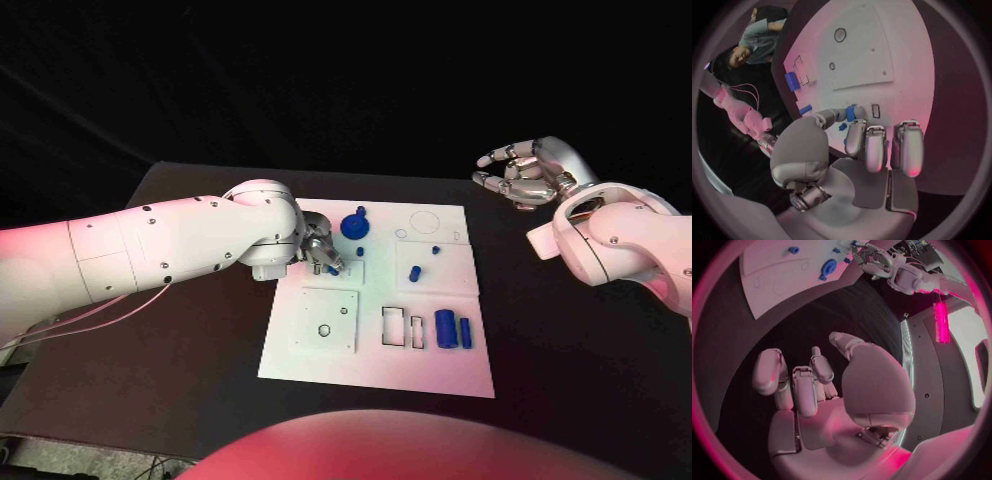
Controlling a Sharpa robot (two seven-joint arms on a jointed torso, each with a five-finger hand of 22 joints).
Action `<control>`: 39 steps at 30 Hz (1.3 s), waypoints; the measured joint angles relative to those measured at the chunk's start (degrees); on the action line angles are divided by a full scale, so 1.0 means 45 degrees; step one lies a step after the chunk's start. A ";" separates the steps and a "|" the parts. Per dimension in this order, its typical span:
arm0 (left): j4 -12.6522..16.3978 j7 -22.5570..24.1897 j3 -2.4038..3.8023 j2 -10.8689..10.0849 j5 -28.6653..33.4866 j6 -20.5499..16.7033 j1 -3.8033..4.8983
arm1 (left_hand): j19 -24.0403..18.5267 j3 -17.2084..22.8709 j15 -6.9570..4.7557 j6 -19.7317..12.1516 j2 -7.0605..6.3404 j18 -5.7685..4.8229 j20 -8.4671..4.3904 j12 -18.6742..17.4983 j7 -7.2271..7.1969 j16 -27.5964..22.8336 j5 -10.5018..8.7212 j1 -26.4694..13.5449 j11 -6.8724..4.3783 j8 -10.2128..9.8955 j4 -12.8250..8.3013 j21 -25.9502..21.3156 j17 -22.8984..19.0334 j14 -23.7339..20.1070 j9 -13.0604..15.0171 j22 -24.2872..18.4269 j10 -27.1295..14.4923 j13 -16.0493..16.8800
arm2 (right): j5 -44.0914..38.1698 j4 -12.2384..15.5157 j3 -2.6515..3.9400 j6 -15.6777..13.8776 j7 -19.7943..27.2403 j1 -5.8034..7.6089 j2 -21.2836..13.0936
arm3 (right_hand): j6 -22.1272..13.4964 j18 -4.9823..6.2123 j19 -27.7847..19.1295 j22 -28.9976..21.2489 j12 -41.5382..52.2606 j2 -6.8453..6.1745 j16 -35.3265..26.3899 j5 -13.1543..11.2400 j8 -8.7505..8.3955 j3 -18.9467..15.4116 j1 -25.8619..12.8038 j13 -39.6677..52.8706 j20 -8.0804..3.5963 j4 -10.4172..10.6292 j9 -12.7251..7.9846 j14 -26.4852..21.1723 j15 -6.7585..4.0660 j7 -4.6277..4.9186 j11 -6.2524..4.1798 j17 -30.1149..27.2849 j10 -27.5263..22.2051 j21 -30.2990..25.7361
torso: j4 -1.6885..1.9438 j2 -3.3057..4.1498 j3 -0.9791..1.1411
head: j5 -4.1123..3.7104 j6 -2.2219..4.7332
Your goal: Assemble the parts on the task board
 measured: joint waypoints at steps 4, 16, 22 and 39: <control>-0.0048 -0.0017 0.0001 0.0064 -0.0023 0.0031 0.0006 | 0.0000 0.0000 0.0000 0.0025 0.0002 -0.0001 0.0000 0.0000 0.0015 0.0000 -0.0002 0.0002 0.0000 0.0000 0.0000 0.0000 -0.0001 0.0000 -0.0016 0.0006 0.0000 0.0000 | 0.0000 0.0004 0.0000 0.0000 0.0000 0.0000 0.0001 | 0.0000 -0.0001 0.0000 -0.0001 0.0000 0.0000 0.0000 0.0000 0.0000 0.0000 0.0000 0.0000 0.0000 0.0000 0.0000 0.0000 0.0000 0.0000 0.0000 0.0000 0.0000 0.0000 | 0.0000 0.0000 0.0001 | -0.0022 0.0000; -0.0297 -0.0094 0.0003 0.0307 -0.0046 0.0243 0.0054 | 0.0000 0.0000 0.0000 0.0035 0.0035 -0.0002 0.0000 0.0000 -0.0010 0.0000 -0.0014 0.0035 0.0000 0.0076 0.0000 0.0000 -0.0001 0.0000 -0.0027 0.0004 0.0000 -0.0001 | 0.0002 0.0015 0.0000 0.0000 -0.0002 -0.0001 0.0001 | 0.0000 -0.0001 0.0000 -0.0002 0.0000 -0.0052 0.0000 0.0000 0.0000 0.0000 -0.0052 0.0000 0.0000 0.0000 -0.0002 0.0000 0.0000 0.0000 0.0000 0.0000 0.0000 0.0000 | -0.0009 0.0004 0.0001 | -0.0016 0.0000; -0.0411 -0.0149 -0.0038 0.0437 -0.0047 0.0312 0.0094 | 0.0000 0.0036 0.0000 0.0034 0.0036 -0.0001 0.0000 0.0000 -0.0009 0.0000 -0.0014 0.0037 0.0000 0.0135 0.0036 0.0000 -0.0002 0.0000 -0.0006 0.0003 0.0000 -0.0002 | 0.0006 0.0035 0.0000 0.0000 -0.0002 -0.0001 0.0006 | 0.0000 -0.0001 0.0000 -0.0003 0.0000 -0.0052 0.0000 0.0000 0.0000 0.0000 -0.0052 0.0000 0.0000 0.0000 -0.0003 0.0000 0.0000 0.0000 0.0000 0.0000 0.0000 0.0000 | -0.0007 0.0002 0.0005 | -0.0016 0.0000; -0.0498 -0.0160 -0.0066 0.0572 -0.0069 0.0333 0.0130 | 0.0000 0.0037 0.0000 0.0028 0.0042 0.0000 0.0000 0.0000 -0.0004 0.0000 -0.0014 0.0043 0.0000 0.0025 0.0035 0.0000 -0.0003 0.0000 -0.0052 0.0002 0.0000 -0.0002 | 0.0010 0.0068 0.0000 0.0001 -0.0002 -0.0002 -0.0002 | 0.0000 -0.0001 0.0000 0.0006 0.0000 -0.0052 0.0000 0.0000 0.0000 -0.0001 -0.0051 0.0000 0.0001 0.0000 -0.0006 0.0000 0.0000 0.0000 0.0000 -0.0001 0.0000 0.0000 | 0.0000 0.0000 0.0002 | -0.0046 0.0000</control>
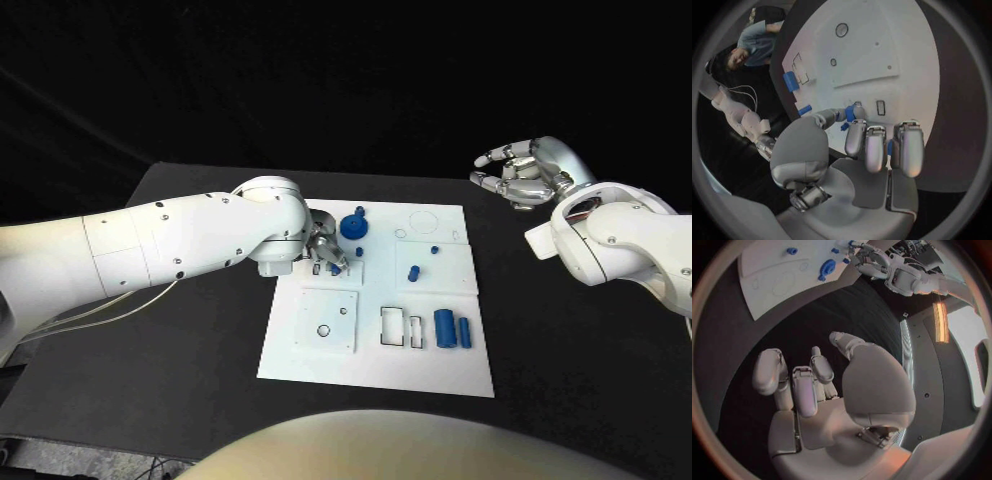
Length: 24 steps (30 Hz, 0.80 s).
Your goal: Assemble the parts on the task board
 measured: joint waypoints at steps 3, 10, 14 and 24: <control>0.0009 0.0001 0.0000 -0.0008 0.0000 0.0004 0.0000 | 0.0000 0.0000 0.0000 -0.0019 0.0000 -0.0001 0.0000 0.0000 0.0019 0.0000 0.0000 0.0000 0.0000 0.0000 0.0000 0.0000 0.0000 0.0000 0.0002 0.0000 0.0000 0.0000 | 0.0000 0.0004 0.0000 0.0000 0.0000 0.0000 0.0000 | 0.0000 0.0000 0.0000 0.0000 0.0000 0.0000 0.0000 0.0000 0.0000 0.0000 0.0000 0.0001 0.0000 0.0000 0.0000 0.0000 0.0000 0.0000 0.0000 0.0000 0.0000 0.0000 | 0.0004 0.0000 0.0000 | -0.0001 0.0000; 0.0033 0.0004 0.0000 -0.0046 -0.0008 0.0012 0.0000 | 0.0000 0.0000 0.0000 -0.0024 0.0000 -0.0001 0.0000 0.0000 0.0021 0.0000 -0.0001 0.0000 0.0000 -0.0001 0.0000 0.0000 -0.0001 0.0000 0.0006 -0.0001 0.0000 0.0000 | 0.0001 0.0008 0.0000 0.0000 0.0000 0.0000 -0.0002 | 0.0000 0.0000 0.0000 -0.0001 0.0000 0.0000 0.0000 0.0000 0.0000 0.0000 0.0000 0.0000 0.0000 0.0000 0.0010 0.0000 0.0000 0.0000 0.0000 0.0000 0.0000 0.0000 | 0.0006 -0.0004 -0.0009 | -0.0001 0.0000; 0.0045 0.0008 -0.0004 -0.0077 -0.0012 0.0016 -0.0001 | 0.0000 0.0000 0.0000 -0.0036 0.0000 -0.0001 0.0000 0.0000 0.0007 0.0000 -0.0027 0.0000 0.0000 -0.0002 0.0000 0.0000 -0.0001 0.0000 -0.0006 -0.0002 0.0000 0.0000 | 0.0001 0.0008 0.0000 0.0000 0.0001 0.0000 -0.0002 | 0.0000 0.0000 0.0000 -0.0002 0.0000 0.0000 0.0000 0.0000 0.0000 0.0000 0.0000 0.0000 0.0000 0.0000 0.0010 0.0000 0.0000 0.0000 0.0000 -0.0001 0.0000 0.0000 | 0.0011 -0.0006 -0.0011 | 0.0005 0.0000; 0.0070 0.0015 -0.0001 -0.0105 -0.0019 0.0045 0.0000 | 0.0000 0.0000 0.0000 -0.0004 0.0000 -0.0001 0.0000 0.0000 -0.0024 0.0000 0.0138 0.0000 0.0000 -0.0002 0.0000 0.0000 -0.0001 0.0000 0.0003 -0.0003 0.0000 -0.0001 | 0.0002 0.0008 0.0000 -0.0001 0.0002 0.0000 -0.0001 | 0.0000 0.0001 0.0000 -0.0004 0.0000 0.0000 0.0000 0.0000 0.0053 0.0089 0.0000 -0.0027 0.0000 -0.0089 0.0009 0.0000 0.0000 0.0000 0.0000 -0.0001 0.0000 -0.0076 | 0.0006 -0.0006 -0.0013 | 0.0016 0.0000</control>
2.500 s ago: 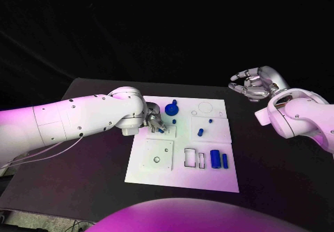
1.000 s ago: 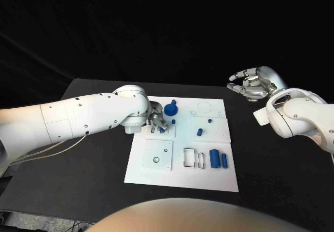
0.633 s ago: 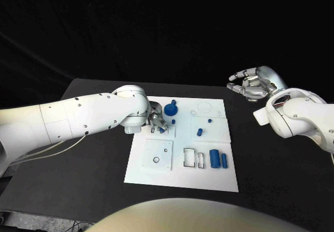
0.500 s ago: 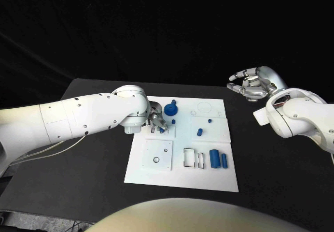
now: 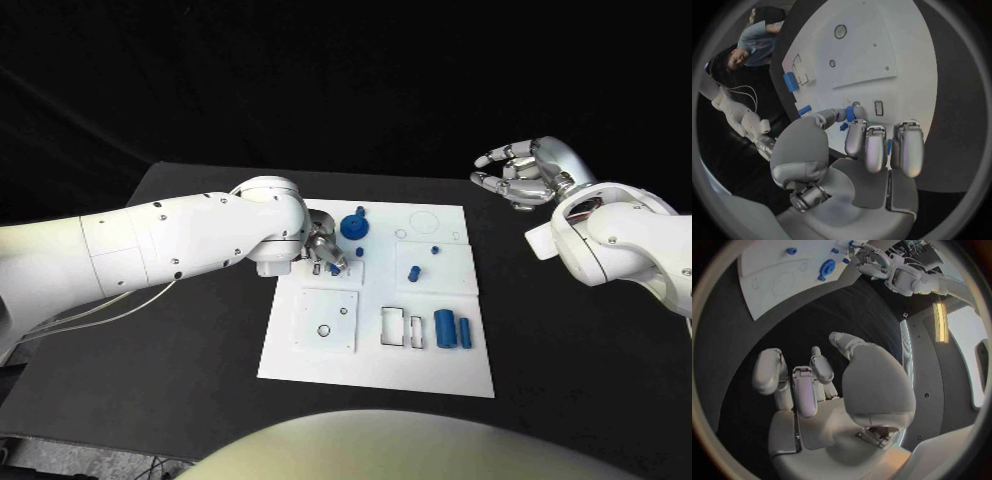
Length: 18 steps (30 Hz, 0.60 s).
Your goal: Assemble the parts on the task board
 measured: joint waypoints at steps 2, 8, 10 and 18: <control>0.0003 0.0000 0.0001 -0.0004 0.0000 0.0009 0.0000 | 0.0000 0.0000 0.0000 -0.0001 0.0000 0.0000 0.0000 0.0000 0.0001 0.0000 0.0001 0.0000 0.0000 0.0000 0.0000 0.0000 0.0000 0.0000 0.0000 0.0000 0.0000 0.0000 | 0.0000 -0.0001 0.0000 0.0000 0.0000 0.0000 0.0002 | 0.0000 -0.0001 0.0000 0.0000 0.0000 0.0000 0.0000 0.0000 0.0000 0.0000 0.0000 0.0000 0.0000 0.0000 0.0000 0.0000 0.0000 0.0000 0.0000 0.0000 0.0000 0.0000 | 0.0000 0.0000 0.0000 | 0.0000 0.0000; 0.0006 0.0000 0.0004 -0.0009 0.0009 0.0035 0.0003 | 0.0000 0.0000 0.0000 -0.0003 -0.0001 0.0000 0.0000 0.0000 0.0006 0.0000 0.0037 0.0000 0.0000 0.0000 0.0000 0.0000 0.0000 0.0000 -0.0001 0.0000 0.0000 0.0000 | 0.0000 -0.0004 0.0000 -0.0001 0.0000 0.0000 0.0004 | 0.0000 0.0000 0.0000 -0.0001 0.0000 0.0000 0.0000 0.0000 -0.0001 0.0000 0.0000 0.0000 0.0000 0.0000 -0.0002 0.0000 0.0000 0.0000 0.0000 0.0000 0.0000 0.0000 | -0.0001 0.0000 0.0002 | -0.0002 0.0000; 0.0006 0.0000 0.0005 -0.0010 0.0012 0.0043 0.0005 | 0.0000 0.0000 0.0000 -0.0003 -0.0001 0.0000 0.0000 0.0000 0.0007 0.0000 0.0067 -0.0001 0.0000 0.0000 0.0000 0.0000 0.0000 0.0000 -0.0002 -0.0001 0.0000 0.0000 | 0.0000 -0.0005 0.0000 -0.0001 0.0000 0.0000 0.0005 | 0.0000 0.0000 0.0000 -0.0002 0.0000 0.0000 0.0000 0.0000 -0.0001 0.0000 0.0000 0.0000 0.0000 0.0000 -0.0002 0.0000 0.0000 0.0000 0.0000 0.0000 0.0000 0.0000 | -0.0001 0.0002 0.0005 | -0.0004 0.0000; 0.0007 0.0000 0.0017 -0.0029 0.0035 0.0088 0.0005 | 0.0000 -0.0001 0.0000 -0.0004 -0.0003 0.0000 0.0000 0.0000 0.0012 0.0000 0.0072 -0.0003 0.0000 0.0051 0.0000 0.0000 -0.0001 0.0000 -0.0012 -0.0001 0.0000 0.0000 | 0.0000 -0.0014 0.0000 -0.0001 0.0000 0.0000 0.0009 | 0.0000 -0.0001 0.0000 -0.0003 0.0000 0.0000 0.0000 0.0000 -0.0001 0.0000 0.0000 0.0001 0.0000 0.0001 -0.0002 0.0000 0.0000 0.0000 0.0000 0.0000 0.0000 0.0000 | -0.0002 0.0005 0.0005 | -0.0005 0.0000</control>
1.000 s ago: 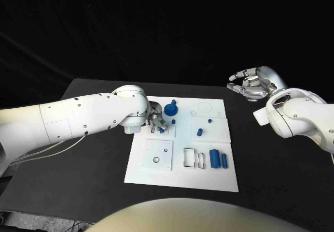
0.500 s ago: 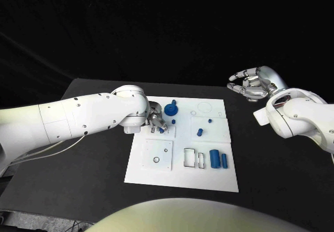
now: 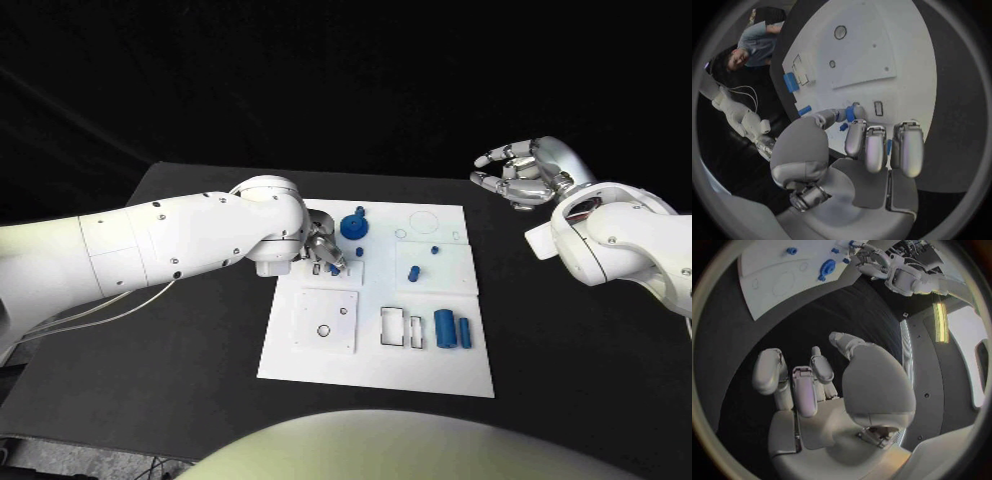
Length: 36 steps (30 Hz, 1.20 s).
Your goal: Assemble the parts on the task board
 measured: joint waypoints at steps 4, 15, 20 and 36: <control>0.0017 0.0000 0.0021 -0.0020 0.0010 0.0037 -0.0011 | 0.0000 0.0000 0.0000 0.0000 -0.0003 -0.0001 0.0000 0.0000 0.0002 0.0000 0.0000 -0.0003 0.0000 0.0000 0.0000 0.0000 0.0000 0.0000 0.0001 0.0000 0.0000 0.0000 | 0.0000 -0.0005 0.0000 0.0000 0.0000 0.0000 0.0005 | 0.0000 0.0000 0.0000 0.0000 0.0000 0.0000 0.0000 0.0000 0.0000 0.0000 0.0000 0.0000 0.0000 0.0000 -0.0001 0.0000 0.0000 0.0000 0.0000 0.0010 0.0000 0.0000 | 0.0001 -0.0002 0.0000 | 0.0000 0.0000; 0.0103 -0.0022 0.0055 -0.0114 0.0049 0.0141 -0.0026 | 0.0000 0.0000 0.0000 0.0028 -0.0009 0.0000 0.0000 0.0000 0.0011 0.0000 0.0053 -0.0009 0.0000 -0.0015 0.0000 0.0000 0.0000 0.0000 0.0011 -0.0001 0.0000 0.0000 | 0.0000 -0.0030 0.0000 -0.0001 0.0000 0.0000 0.0018 | -0.0041 0.0000 0.0000 -0.0002 0.0000 0.0000 0.0000 0.0000 -0.0001 0.0000 0.0000 -0.0011 0.0000 0.0000 0.0009 0.0000 0.0000 0.0041 0.0000 0.0010 0.0000 0.0000 | 0.0004 -0.0005 -0.0001 | 0.0022 0.0000; 0.0121 -0.0052 0.0058 -0.0133 0.0067 0.0191 -0.0021 | 0.0000 0.0000 0.0000 0.0030 -0.0040 0.0000 0.0000 0.0000 0.0012 0.0000 0.0053 -0.0041 0.0000 -0.0017 0.0000 0.0000 0.0000 0.0000 0.0012 -0.0001 0.0000 0.0000 | 0.0000 -0.0036 0.0000 -0.0001 0.0001 0.0000 0.0018 | -0.0041 0.0000 0.0000 -0.0003 0.0000 0.0000 0.0000 0.0000 -0.0001 -0.0001 0.0000 -0.0011 0.0000 0.0001 0.0008 0.0000 0.0000 0.0041 0.0000 0.0009 0.0000 0.0000 | 0.0004 -0.0005 0.0002 | 0.0028 0.0000; -0.0078 -0.0101 0.0077 -0.0001 0.0126 0.0418 0.0008 | 0.0000 0.0000 0.0000 0.0106 -0.0046 0.0000 0.0000 0.0000 0.0012 0.0000 0.0053 -0.0046 0.0000 -0.0016 0.0000 0.0000 0.0000 0.0000 0.0011 -0.0001 0.0000 0.0000 | 0.0000 -0.0007 0.0000 -0.0003 0.0003 -0.0001 -0.0021 | -0.0087 0.0000 0.0000 0.0007 0.0000 0.0000 0.0000 0.0000 -0.0001 0.0053 0.0000 -0.0010 0.0000 -0.0053 0.0006 0.0000 0.0000 -0.0005 0.0000 0.0007 0.0000 0.0000 | 0.0001 -0.0005 0.0007 | 0.0022 0.0000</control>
